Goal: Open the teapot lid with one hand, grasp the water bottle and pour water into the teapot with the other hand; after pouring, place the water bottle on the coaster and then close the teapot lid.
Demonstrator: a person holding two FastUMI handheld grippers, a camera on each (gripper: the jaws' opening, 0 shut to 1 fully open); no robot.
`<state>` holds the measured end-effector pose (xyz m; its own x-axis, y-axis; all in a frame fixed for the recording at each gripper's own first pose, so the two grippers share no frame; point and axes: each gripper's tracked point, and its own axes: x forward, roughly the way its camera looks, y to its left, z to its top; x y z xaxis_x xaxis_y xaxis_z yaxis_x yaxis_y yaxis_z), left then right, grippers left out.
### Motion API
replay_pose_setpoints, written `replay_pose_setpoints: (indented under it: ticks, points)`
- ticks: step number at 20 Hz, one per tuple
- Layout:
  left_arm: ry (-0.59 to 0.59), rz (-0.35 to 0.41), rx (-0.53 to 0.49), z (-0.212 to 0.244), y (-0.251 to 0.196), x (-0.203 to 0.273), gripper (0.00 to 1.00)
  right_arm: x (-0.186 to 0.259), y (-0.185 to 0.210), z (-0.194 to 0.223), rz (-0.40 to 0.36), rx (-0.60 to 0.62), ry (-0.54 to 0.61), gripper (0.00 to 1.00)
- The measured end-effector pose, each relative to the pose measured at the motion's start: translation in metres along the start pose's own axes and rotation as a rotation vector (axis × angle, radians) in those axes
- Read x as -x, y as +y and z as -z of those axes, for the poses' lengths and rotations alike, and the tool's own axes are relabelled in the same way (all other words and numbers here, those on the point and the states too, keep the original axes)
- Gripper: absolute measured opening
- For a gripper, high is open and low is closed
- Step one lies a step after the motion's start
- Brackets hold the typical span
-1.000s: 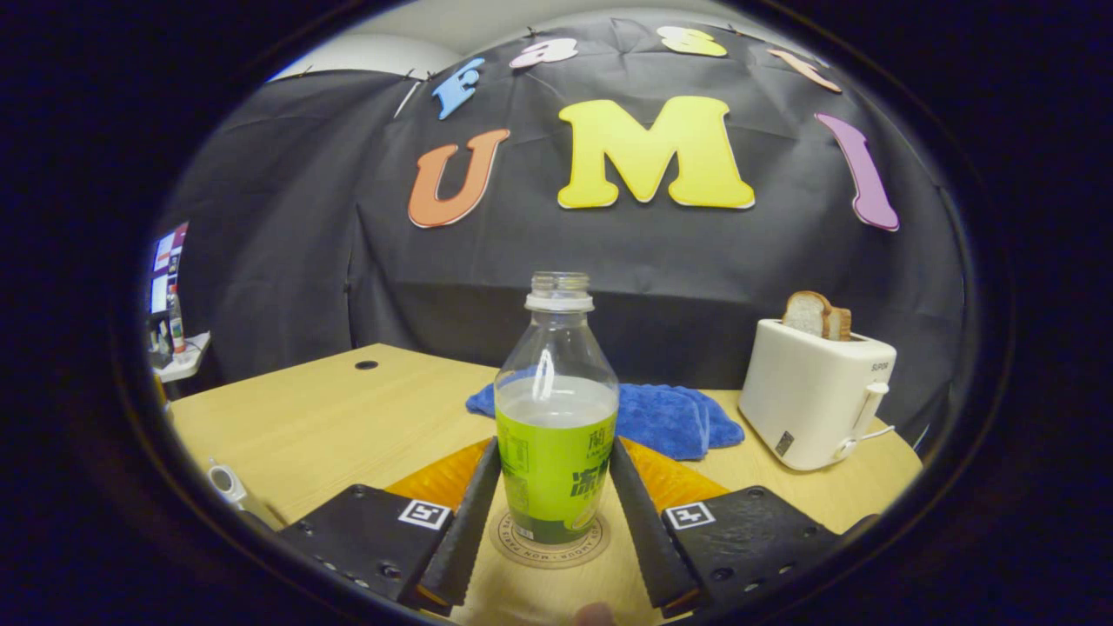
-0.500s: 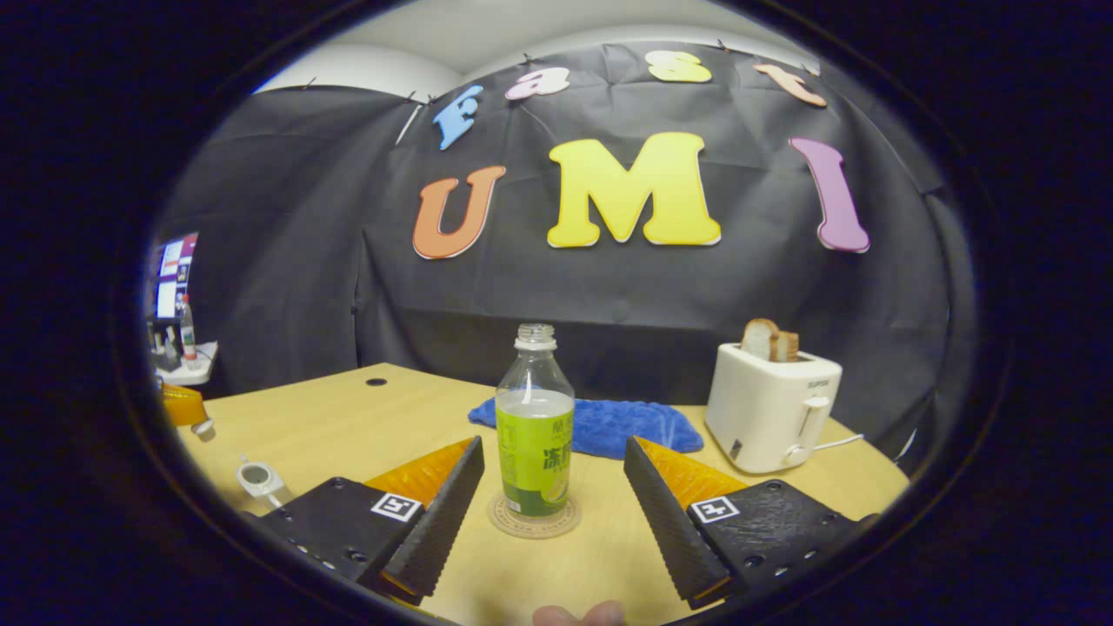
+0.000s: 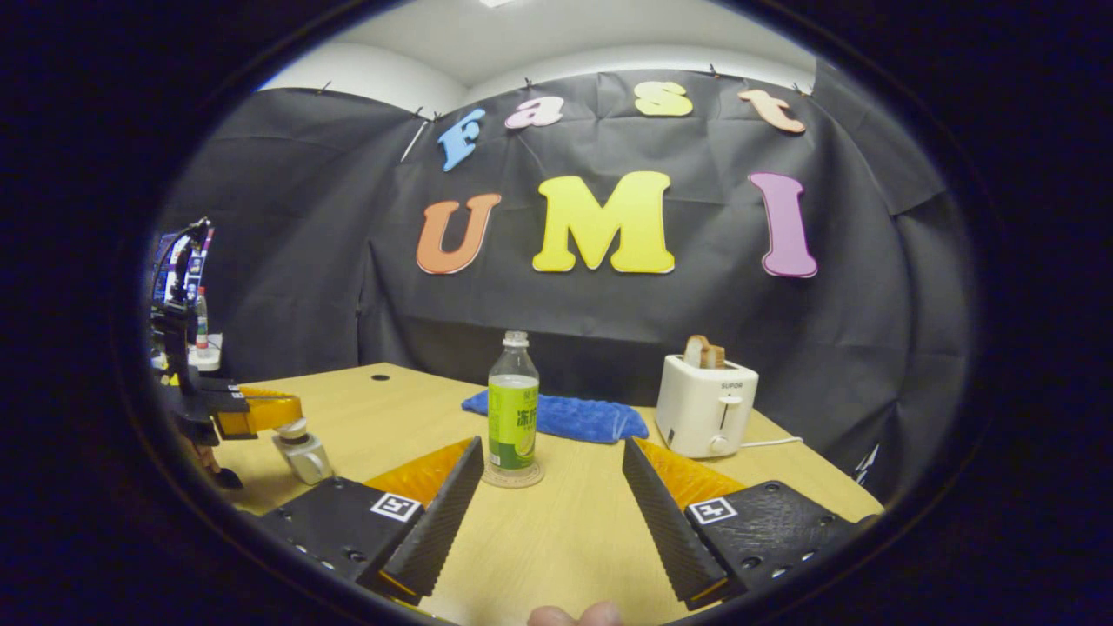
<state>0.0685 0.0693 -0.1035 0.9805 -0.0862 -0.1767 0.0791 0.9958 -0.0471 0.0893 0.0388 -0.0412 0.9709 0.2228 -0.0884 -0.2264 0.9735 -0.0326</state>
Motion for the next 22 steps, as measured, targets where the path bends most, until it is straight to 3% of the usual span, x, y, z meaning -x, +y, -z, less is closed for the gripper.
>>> replay_pose_setpoints:
  ticks: [5, 16, 22]
  points:
    - [0.012, 0.002, 0.025, 0.008, 0.001, -0.005, 0.02, 0.003, -0.003, 0.006, 0.006, -0.014, 0.012, 0.99]
    - [0.011, -0.027, 0.030, 0.012, 0.002, -0.004, 0.03, 0.010, -0.003, 0.008, 0.003, -0.026, 0.012, 0.95]
    - [0.045, -0.039, 0.043, 0.021, 0.000, -0.005, 0.08, 0.016, 0.000, 0.011, -0.002, -0.042, 0.018, 0.96]
